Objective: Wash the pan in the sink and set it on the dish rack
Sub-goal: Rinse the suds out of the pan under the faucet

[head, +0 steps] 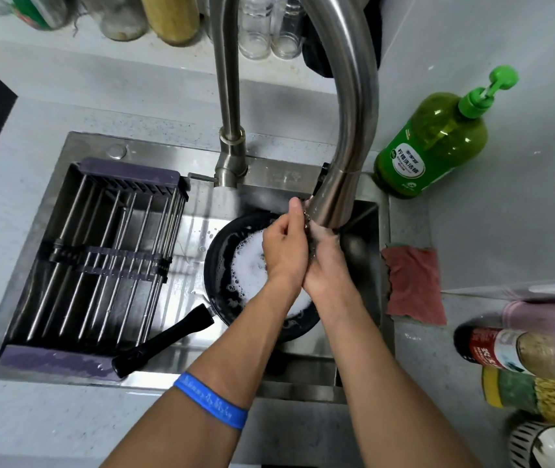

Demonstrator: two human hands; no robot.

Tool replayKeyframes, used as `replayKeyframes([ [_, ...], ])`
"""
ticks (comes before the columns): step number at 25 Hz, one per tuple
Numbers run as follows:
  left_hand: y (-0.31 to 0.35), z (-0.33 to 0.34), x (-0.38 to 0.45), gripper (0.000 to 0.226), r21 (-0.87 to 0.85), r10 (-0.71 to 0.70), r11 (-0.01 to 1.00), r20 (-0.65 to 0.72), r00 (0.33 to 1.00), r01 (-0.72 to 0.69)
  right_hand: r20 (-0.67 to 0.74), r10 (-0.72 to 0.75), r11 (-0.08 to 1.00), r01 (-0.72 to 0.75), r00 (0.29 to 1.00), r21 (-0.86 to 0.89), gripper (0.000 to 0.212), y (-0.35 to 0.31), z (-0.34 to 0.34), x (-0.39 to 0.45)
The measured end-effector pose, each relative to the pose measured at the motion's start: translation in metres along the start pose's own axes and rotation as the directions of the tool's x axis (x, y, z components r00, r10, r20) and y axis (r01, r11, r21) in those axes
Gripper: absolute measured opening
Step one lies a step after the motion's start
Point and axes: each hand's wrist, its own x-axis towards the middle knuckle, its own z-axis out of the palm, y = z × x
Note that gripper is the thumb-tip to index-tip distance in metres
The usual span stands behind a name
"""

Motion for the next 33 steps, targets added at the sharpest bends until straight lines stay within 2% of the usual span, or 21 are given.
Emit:
replayKeyframes([
  [1,-0.002,-0.001,-0.002,0.052,-0.012,-0.066,0.998,-0.017,0.998,0.066,-0.052,-0.048,0.983,0.038,0.997,-0.177,0.011,0.0,0.002,0.005],
  [3,-0.003,0.0,-0.002,0.051,-0.106,-0.273,0.956,0.022,0.962,0.274,-0.173,-0.199,0.837,0.075,0.965,-0.542,0.008,-0.003,0.007,0.012],
  [5,0.004,0.004,0.0,0.053,-0.153,-0.34,0.927,0.049,0.939,0.343,-0.212,-0.348,0.695,0.1,0.913,-0.712,0.016,-0.003,0.002,0.015],
  [7,0.012,0.01,0.007,0.056,-0.165,-0.32,0.933,0.024,0.947,0.32,-0.124,-0.419,0.675,0.217,0.9,-0.705,0.018,0.001,-0.003,0.011],
  [10,0.011,0.017,0.01,0.05,-0.073,-0.202,0.977,-0.036,0.979,0.199,-0.044,-0.366,0.69,0.24,0.93,-0.683,0.033,0.001,-0.01,0.007],
  [12,0.004,0.022,0.002,0.042,0.007,-0.132,0.991,-0.011,0.991,0.132,-0.051,-0.358,0.701,0.233,0.932,-0.674,0.019,-0.006,-0.012,0.013],
  [15,0.002,0.014,0.007,0.037,0.071,-0.133,0.989,0.015,0.991,0.132,-0.014,-0.183,0.743,0.129,0.983,-0.657,0.003,-0.018,-0.012,0.011],
  [17,-0.003,0.01,0.014,0.022,0.159,-0.2,0.97,0.09,0.976,0.184,-0.062,-0.041,0.808,-0.003,0.997,-0.589,0.024,-0.032,-0.029,0.013],
  [19,-0.014,0.007,0.015,0.028,0.195,-0.253,0.956,0.158,0.954,0.221,-0.168,-0.088,0.792,-0.033,0.982,-0.609,0.027,-0.054,-0.057,0.02],
  [21,-0.02,0.004,0.011,0.027,0.172,-0.264,0.956,0.151,0.953,0.237,-0.267,-0.204,0.734,-0.033,0.942,-0.678,0.023,-0.082,-0.077,0.028],
  [25,-0.015,0.006,0.007,0.023,0.084,-0.26,0.965,0.152,0.954,0.249,-0.382,-0.366,0.745,0.021,0.848,-0.667,0.013,-0.141,-0.092,0.056],
  [26,-0.016,0.007,0.007,0.021,0.085,-0.255,0.966,0.148,0.956,0.245,-0.363,-0.397,0.711,0.033,0.843,-0.702,0.012,-0.153,-0.094,0.066],
  [27,-0.015,0.008,0.006,0.02,0.09,-0.25,0.967,0.146,0.957,0.238,-0.329,-0.443,0.628,0.026,0.834,-0.778,0.013,-0.161,-0.096,0.077],
  [29,-0.014,0.003,0.004,0.024,0.107,-0.245,0.967,0.121,0.962,0.232,-0.207,-0.561,0.343,-0.002,0.801,-0.939,0.026,-0.162,-0.095,0.082],
  [30,-0.014,-0.002,0.002,0.033,0.119,-0.251,0.964,0.111,0.962,0.237,-0.12,-0.615,0.217,0.021,0.779,-0.976,0.03,-0.157,-0.094,0.074],
  [31,-0.016,-0.01,0.001,0.042,0.146,-0.259,0.959,0.114,0.959,0.241,-0.057,-0.629,0.161,0.059,0.775,-0.985,0.03,-0.149,-0.092,0.06],
  [33,-0.024,-0.036,0.001,0.052,0.247,-0.278,0.938,0.116,0.954,0.243,0.058,-0.566,0.099,0.137,0.823,-0.986,0.02,-0.124,-0.079,0.014],
])
